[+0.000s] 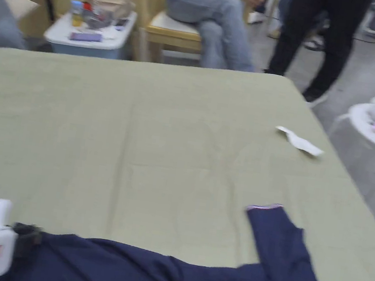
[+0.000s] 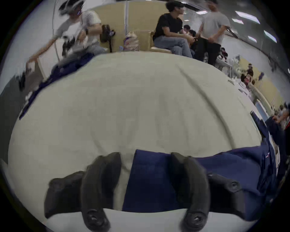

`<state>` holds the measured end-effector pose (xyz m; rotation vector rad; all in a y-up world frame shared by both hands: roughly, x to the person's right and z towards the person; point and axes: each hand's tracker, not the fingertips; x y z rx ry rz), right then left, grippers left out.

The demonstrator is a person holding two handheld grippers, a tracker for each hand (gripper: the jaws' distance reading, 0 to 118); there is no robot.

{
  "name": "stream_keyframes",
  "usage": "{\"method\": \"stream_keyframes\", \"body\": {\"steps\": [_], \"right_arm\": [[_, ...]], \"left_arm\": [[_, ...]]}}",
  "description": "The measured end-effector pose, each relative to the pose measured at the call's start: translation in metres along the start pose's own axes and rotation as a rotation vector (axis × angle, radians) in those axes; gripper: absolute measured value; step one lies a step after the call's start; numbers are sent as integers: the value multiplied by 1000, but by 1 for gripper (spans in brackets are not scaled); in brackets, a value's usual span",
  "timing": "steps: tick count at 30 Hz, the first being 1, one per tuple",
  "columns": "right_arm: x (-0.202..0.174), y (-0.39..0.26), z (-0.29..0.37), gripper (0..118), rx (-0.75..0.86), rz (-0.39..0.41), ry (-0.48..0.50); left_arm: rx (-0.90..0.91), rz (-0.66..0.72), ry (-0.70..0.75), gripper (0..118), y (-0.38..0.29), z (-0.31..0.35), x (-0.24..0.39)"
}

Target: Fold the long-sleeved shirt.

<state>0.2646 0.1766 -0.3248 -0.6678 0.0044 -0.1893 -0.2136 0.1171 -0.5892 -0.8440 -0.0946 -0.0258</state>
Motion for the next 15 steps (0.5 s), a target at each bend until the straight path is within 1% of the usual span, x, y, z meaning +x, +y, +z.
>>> {"method": "stream_keyframes", "body": {"steps": [1, 2, 3, 5, 6, 7, 8, 9, 10, 11, 12, 13, 14, 15], "right_arm": [[3, 1, -2, 0, -7, -9, -4], [4, 2, -4, 0, -14, -14, -14], [5, 3, -3, 0, -14, -16, -21], [9, 8, -1, 0, -10, -30, -18], [10, 11, 1, 0, -5, -37, -17], [11, 15, 5, 0, 3, -38, -23], [13, 18, 9, 0, 15, -28, -31], [15, 21, 13, 0, 28, -16, -38], [18, 25, 15, 0, 45, -6, -52], [22, 29, 17, 0, 60, 0, -62], [26, 33, 16, 0, 70, 3, -65], [30, 39, 12, 0, 72, 8, -68], [33, 45, 7, 0, 76, 18, -74], [38, 52, -2, 0, 76, 30, -70]], "left_arm": [[-5, 32, 50, 2, 0, 3, 3], [-15, 33, 101, 0, -4, -8, -6], [-21, 27, 61, 0, -6, -7, -2], [-38, -55, 75, 0, -3, 2, 6], [-17, -17, 47, 0, 2, 21, 4], [57, 66, -20, 0, 6, 45, -3], [128, 141, -30, 0, 10, 68, -10], [178, 183, -17, 0, 13, 88, -16], [220, 223, -26, 0, 20, 125, -12], [248, 244, -38, 0, 21, 145, -15], [255, 249, -43, 0, 21, 157, -14], [238, 216, -41, 0, 20, 166, -11], [239, 157, -8, 0, 19, 147, -38], [231, 125, 14, 0, 16, 143, -42]]}}
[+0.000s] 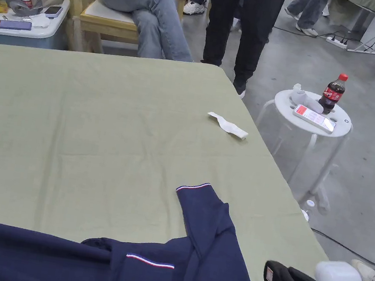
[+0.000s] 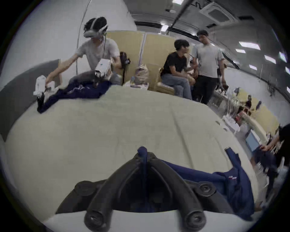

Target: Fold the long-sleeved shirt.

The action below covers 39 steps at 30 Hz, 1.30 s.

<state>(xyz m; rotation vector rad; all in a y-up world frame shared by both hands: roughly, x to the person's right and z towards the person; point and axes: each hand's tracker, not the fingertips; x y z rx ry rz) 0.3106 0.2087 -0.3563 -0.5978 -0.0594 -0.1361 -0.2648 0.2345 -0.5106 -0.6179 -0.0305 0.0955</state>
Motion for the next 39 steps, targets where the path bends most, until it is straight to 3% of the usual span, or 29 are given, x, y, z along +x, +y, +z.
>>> {"method": "stream_keyframes", "body": {"steps": [2, 3, 5, 6, 10, 13, 14, 15, 16, 17, 19, 20, 21, 22, 23, 25, 29, 33, 39], "right_arm": [[9, 13, -27, 5, -65, 29, 73], [14, 17, -44, 18, -102, 26, 109], [24, 26, -88, 67, -219, -3, 156], [27, 28, -106, 77, -256, 5, 158], [49, 21, -180, 76, -352, 18, 146], [43, 14, -206, 77, -446, 20, 198], [33, 11, -203, 78, -406, 82, 156], [25, 12, -198, 77, -376, 148, 148], [19, 10, -195, 70, -396, 156, 166], [13, 8, -193, 59, -388, 138, 171], [4, 5, -191, 36, -383, 202, 148], [-1, 8, -186, 10, -384, 179, 152], [-3, 9, -186, 6, -379, 158, 149], [-5, 9, -185, 6, -364, 150, 115], [-4, 9, -185, 6, -373, 106, 171], [6, 6, -186, 6, -342, 68, 135], [16, 21, -144, 6, -155, -36, 169], [4, 27, -87, 6, -28, 42, 170], [-3, 16, 18, 6, 105, 20, 178]], "left_arm": [[-36, -12, -11, 0, -4, -3, -1], [-49, -17, -2, 0, -6, -4, -2], [-56, -18, 7, 0, -10, -9, -4], [-61, -7, 7, 0, -12, -11, -6], [-80, 24, -3, 0, -17, -22, -6], [-101, -1, -2, 0, -23, -31, -5], [-105, -4, -6, 0, -24, -33, -6], [-108, -6, -6, 0, -24, -29, 2], [-114, -7, -8, 0, -24, -29, 4], [-118, -9, -11, 0, -26, -30, 4], [-120, -15, -13, 0, -29, -33, 5], [-121, -15, -16, 0, -30, -34, 6], [-122, -12, -19, 0, -31, -34, 5], [-124, -7, -22, 0, -32, -34, 4], [-125, -3, -22, 0, -33, -33, 7], [-130, 2, -15, 0, -31, -32, 2], [-111, 48, -39, 0, -20, -19, -15], [-67, -16, -54, 0, -10, 19, -12], [26, -111, -79, 0, -23, 117, 10]]}}
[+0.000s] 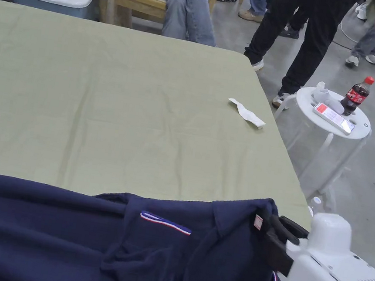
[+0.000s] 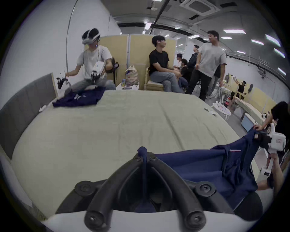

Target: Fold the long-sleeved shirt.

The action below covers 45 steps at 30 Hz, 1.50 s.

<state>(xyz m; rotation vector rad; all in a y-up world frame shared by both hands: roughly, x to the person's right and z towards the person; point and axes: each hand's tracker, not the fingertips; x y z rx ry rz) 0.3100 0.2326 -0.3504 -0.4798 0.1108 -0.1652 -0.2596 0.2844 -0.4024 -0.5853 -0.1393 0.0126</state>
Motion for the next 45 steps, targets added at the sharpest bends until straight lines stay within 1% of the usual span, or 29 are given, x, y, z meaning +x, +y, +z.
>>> {"method": "stream_keyframes", "body": {"steps": [4, 6, 8, 11, 13, 14, 15, 16, 17, 18, 19, 20, 21, 22, 23, 25, 27, 28, 30, 31, 32, 33, 35, 37, 39, 40, 42, 44, 45], "right_arm": [[-10, -24, 71, 6, 11, -58, 24], [-11, -47, 100, 6, 0, -63, 19], [-14, -72, 122, 6, -68, -60, -23], [-9, -111, 141, 6, -176, -98, -38], [-8, -131, 147, 6, -248, -69, -72], [-7, -138, 146, 6, -279, -90, -74], [-6, -145, 145, 8, -318, -83, -84], [-9, -148, 142, 14, -342, -28, -114], [-8, -149, 139, 32, -353, -3, -138], [-8, -145, 138, 45, -355, -11, -149], [-9, -138, 141, 56, -331, -28, -170], [-9, -130, 146, 60, -303, -41, -191], [-11, -115, 153, 63, -264, -62, -199], [-14, -100, 162, 63, -204, -79, -201], [-17, -87, 170, 70, -151, -89, -206], [-30, -52, 188, 72, -14, -92, -171], [-50, -23, 194, 73, 62, -72, -143], [-63, -10, 196, 73, 104, -49, -145], [-86, 1, 193, 68, 152, 31, -98], [-100, 5, 190, 57, 168, 61, -69], [-112, 4, 184, 28, 166, 76, -34], [-122, -2, 172, 1, 144, 89, 14], [-142, -15, 149, 1, 58, 85, 64], [-159, -32, 122, 0, -58, 71, 179], [-174, -46, 108, 0, -108, 51, 194], [-179, -52, 105, 0, -126, 53, 229], [-187, -62, 100, 0, -165, 64, 259], [-189, -68, 98, 0, -215, 85, 255], [-189, -70, 99, 0, -228, 95, 244]], "left_arm": [[1, -1, -5, 0, -42, 56, -1], [-57, -13, 14, 0, -72, 74, -3], [-124, 7, 28, 0, -101, 85, -8], [-244, 70, 33, 0, -149, 85, -12], [-297, 62, 60, 0, -178, 77, -18], [-314, 93, 76, 0, -186, 73, -19], [-345, 121, 75, 0, -194, 68, -21], [-337, 113, 65, 1, -189, 64, -19], [-323, 114, 85, 7, -188, 60, -18], [-331, 121, 96, 20, -184, 56, -18], [-332, 142, 93, 42, -178, 53, -20], [-322, 161, 99, 56, -181, 49, -33], [-293, 195, 98, 60, -175, 51, -40], [-266, 221, 81, 60, -165, 59, -44], [-238, 239, 62, 64, -156, 67, -47], [-140, 279, 14, 65, -131, 89, -51], [-61, 287, -1, 65, -111, 109, -54], [-30, 291, -17, 65, -100, 133, -37], [-8, 313, -88, 60, -87, 158, -23], [7, 326, -107, 50, -81, 164, -24], [15, 324, -95, 21, -79, 167, -17], [17, 316, -80, 3, -77, 168, -14], [14, 289, -10, 0, -84, 167, -14], [-31, 274, 7, 0, -94, 158, -20], [-105, 341, -31, 0, -105, 146, -29], [-117, 353, -43, 0, -116, 135, -54], [-161, 378, -55, 0, -121, 118, -70], [-216, 412, -124, 0, -123, 96, -91], [-278, 435, -208, 1, -123, 81, -102]]}}
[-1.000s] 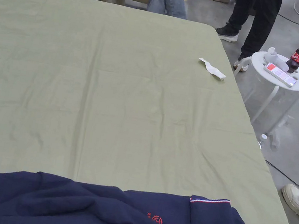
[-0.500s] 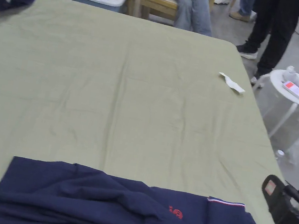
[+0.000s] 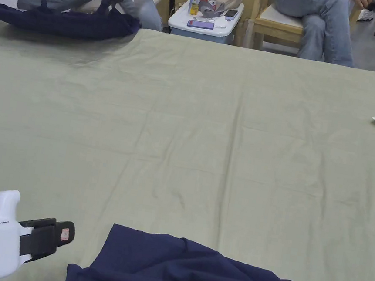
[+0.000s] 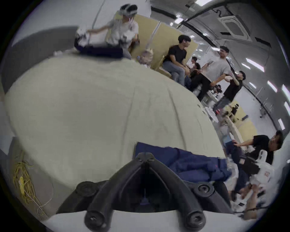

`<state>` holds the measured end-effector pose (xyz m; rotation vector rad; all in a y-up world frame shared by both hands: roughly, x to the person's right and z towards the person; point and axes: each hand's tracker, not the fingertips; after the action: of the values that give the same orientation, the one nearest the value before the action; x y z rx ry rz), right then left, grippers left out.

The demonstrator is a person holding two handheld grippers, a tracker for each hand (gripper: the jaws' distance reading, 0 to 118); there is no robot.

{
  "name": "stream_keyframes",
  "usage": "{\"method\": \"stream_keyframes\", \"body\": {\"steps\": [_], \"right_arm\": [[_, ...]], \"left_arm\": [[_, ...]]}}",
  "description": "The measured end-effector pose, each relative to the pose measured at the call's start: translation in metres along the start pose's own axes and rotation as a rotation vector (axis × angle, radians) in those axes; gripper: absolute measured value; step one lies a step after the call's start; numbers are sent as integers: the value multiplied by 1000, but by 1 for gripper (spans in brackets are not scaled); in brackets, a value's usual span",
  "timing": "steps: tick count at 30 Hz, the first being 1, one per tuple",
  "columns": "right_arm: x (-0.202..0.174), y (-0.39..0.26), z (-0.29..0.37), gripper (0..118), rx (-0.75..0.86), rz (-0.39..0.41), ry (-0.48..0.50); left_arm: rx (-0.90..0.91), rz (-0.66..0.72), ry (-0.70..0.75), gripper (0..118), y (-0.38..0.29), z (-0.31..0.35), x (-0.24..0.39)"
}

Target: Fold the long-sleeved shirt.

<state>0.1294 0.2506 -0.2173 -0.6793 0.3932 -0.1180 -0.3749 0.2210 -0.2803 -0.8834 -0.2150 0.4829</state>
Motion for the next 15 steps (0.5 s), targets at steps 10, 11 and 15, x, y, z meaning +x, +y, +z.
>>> {"method": "stream_keyframes", "body": {"steps": [10, 11, 15], "right_arm": [[34, -14, 22, 0, -89, -117, -116], [36, -15, 24, 0, -90, -130, -120], [39, -16, 27, 0, -94, -148, -138]], "left_arm": [[-414, 322, -266, 107, 11, -129, -81], [-392, 267, -276, 109, 11, -132, -82], [-410, 294, -343, 110, 14, -140, -59]]}}
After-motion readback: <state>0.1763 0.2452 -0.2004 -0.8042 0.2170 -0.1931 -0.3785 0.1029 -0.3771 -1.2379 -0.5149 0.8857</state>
